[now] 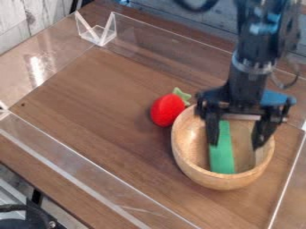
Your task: Remove the green block from the brown bowl and put it on the table
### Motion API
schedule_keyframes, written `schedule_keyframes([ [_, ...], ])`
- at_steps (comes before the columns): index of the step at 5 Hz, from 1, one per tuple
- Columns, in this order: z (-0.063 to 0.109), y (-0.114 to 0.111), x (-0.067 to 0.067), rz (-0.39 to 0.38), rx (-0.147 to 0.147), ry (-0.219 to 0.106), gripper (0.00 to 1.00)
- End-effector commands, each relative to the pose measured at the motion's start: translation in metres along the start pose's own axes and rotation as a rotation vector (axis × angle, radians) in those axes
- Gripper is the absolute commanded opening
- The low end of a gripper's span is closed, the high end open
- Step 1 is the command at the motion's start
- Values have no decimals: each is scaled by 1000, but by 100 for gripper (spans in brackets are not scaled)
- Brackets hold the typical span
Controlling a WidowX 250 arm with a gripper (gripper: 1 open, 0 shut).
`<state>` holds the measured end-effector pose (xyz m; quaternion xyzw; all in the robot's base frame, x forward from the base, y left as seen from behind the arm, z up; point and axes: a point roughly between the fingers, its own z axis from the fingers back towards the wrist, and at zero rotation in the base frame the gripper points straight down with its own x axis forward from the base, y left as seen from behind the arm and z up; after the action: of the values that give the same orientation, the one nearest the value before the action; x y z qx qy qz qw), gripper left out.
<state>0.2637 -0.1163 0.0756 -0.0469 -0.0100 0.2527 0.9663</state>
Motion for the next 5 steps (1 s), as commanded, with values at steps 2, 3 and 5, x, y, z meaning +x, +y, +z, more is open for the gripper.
schedule_keyframes([
  [2,27,9,23,30,-118,-92,100],
  [3,42,17,26,-10,-138,-114,100],
  [5,39,20,11,-49,-146,-121,100],
])
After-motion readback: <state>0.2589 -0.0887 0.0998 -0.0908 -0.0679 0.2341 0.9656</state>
